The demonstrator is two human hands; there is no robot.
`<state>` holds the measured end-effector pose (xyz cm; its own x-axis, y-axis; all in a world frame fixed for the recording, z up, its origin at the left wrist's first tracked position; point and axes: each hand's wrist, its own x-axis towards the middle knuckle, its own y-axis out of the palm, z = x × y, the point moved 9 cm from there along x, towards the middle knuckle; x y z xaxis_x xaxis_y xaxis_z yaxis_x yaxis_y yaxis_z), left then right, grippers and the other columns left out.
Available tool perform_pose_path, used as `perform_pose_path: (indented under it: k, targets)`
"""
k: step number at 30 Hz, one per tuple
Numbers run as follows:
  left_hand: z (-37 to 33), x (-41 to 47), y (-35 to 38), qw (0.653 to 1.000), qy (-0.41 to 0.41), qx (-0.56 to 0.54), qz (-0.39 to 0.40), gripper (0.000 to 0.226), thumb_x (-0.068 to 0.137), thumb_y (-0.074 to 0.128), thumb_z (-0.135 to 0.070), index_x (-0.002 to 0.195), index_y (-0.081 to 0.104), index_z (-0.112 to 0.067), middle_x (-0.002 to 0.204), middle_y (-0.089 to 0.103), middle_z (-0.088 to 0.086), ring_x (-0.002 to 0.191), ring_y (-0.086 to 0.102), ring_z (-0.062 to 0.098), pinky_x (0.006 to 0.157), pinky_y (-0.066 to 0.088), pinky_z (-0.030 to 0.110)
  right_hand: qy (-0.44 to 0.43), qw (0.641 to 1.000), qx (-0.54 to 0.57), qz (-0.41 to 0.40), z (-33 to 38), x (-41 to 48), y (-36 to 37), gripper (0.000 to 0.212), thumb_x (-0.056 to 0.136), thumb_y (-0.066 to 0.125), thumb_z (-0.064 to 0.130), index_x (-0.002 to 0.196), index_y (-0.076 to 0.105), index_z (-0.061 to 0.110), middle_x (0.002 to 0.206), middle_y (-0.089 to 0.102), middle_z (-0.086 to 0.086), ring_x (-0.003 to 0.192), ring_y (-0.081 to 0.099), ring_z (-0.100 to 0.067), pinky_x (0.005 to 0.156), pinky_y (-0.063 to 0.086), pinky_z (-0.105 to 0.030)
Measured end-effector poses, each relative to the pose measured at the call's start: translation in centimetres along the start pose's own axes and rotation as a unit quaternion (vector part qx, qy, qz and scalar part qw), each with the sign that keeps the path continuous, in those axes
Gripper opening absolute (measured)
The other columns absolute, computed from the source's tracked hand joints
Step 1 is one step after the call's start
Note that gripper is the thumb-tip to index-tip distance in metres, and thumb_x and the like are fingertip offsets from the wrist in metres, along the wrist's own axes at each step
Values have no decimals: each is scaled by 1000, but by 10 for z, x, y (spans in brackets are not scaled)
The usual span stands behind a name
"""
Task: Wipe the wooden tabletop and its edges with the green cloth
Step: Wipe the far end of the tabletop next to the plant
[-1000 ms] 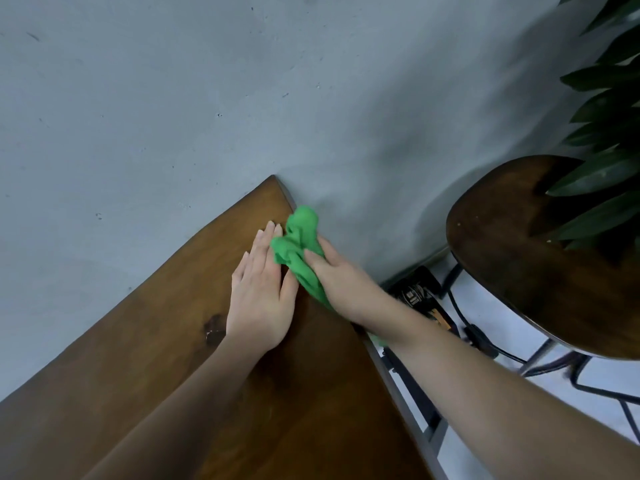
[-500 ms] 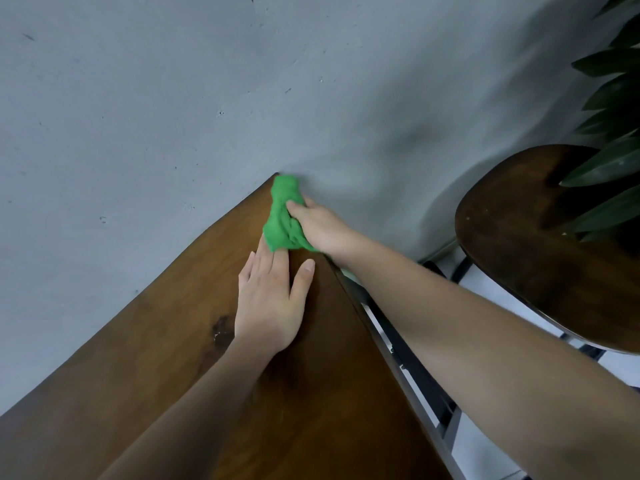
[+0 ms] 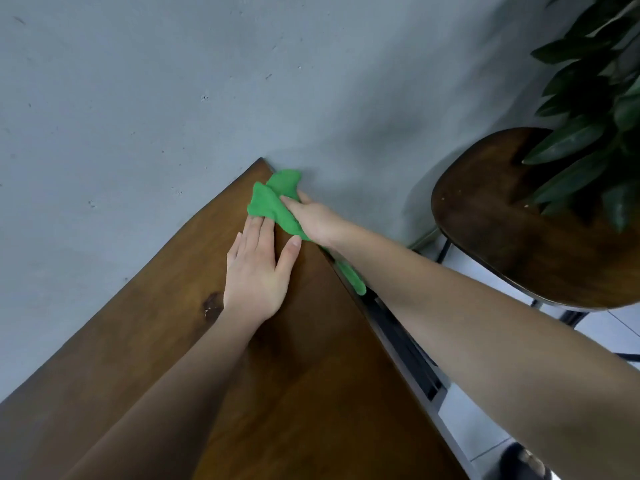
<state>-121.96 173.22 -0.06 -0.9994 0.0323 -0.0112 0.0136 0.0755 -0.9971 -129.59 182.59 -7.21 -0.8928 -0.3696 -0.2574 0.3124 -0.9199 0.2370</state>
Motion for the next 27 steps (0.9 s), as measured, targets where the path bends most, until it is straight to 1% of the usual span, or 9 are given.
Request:
perform_pose_path:
  k: [3,7,11,15,18,22,24,25,27]
  targets:
    - [0,-27,-1,1000,17,-1,1,79,111,18,-72,175,27,-27,185,20,-3,172,10,16,138,17,55,-25,999,22,11,-10,-49,-4,58,119,49,35,174,30,37,155,58,12,130,62,-3,106,43,-12]
    - [9,-66,3,1000,7,4,16,82,109,15,-79,178,15,-34,187,7,-12,172,2,10,140,11,51,-20,998,57,25,-29,-120,-10,66,119,50,31,176,20,45,164,45,23,133,55,10,118,39,-13]
    - [11,-90,4,1000,5,10,23,82,109,17,-79,178,12,-35,187,5,-11,172,1,12,140,11,51,-29,998,38,37,-48,-200,-23,68,120,48,37,167,10,68,165,28,37,129,35,33,121,29,-17]
    - [9,-100,6,999,0,12,31,84,108,14,-82,178,10,-36,187,4,-11,173,3,14,139,9,50,-22,998,-41,33,-61,-268,-29,59,120,42,48,160,13,79,167,30,40,147,31,25,124,23,-21]
    - [6,-100,4,1000,5,7,27,84,108,15,-81,178,11,-35,187,6,-10,173,4,16,139,10,52,-12,997,-74,34,-59,-277,-29,57,120,40,50,162,14,76,164,34,39,140,33,29,118,23,-14]
    - [3,-100,1,1000,21,9,16,80,111,18,-74,178,15,-32,187,9,-7,173,6,18,139,13,55,-13,991,-127,34,-38,-232,-24,65,121,43,39,173,10,55,177,35,11,148,39,2,116,31,-21]
    - [2,-100,1,1000,27,10,13,80,111,18,-73,178,16,-31,187,10,-6,173,7,20,139,15,57,-13,990,-139,19,-27,-205,-22,65,121,44,32,176,12,45,181,32,3,161,36,-13,124,29,-25]
    - [2,-100,1,999,27,11,13,80,110,17,-73,178,16,-31,187,10,-6,173,7,20,139,15,57,-17,990,-141,14,-23,-196,-20,65,121,44,30,177,14,40,181,30,2,164,32,-16,127,25,-23]
    - [3,-99,1,999,29,12,13,81,110,16,-73,178,15,-31,187,10,-5,173,7,20,139,14,58,-27,988,-151,7,-21,-187,-20,63,121,43,28,178,15,33,182,27,2,166,27,-15,119,20,-12]
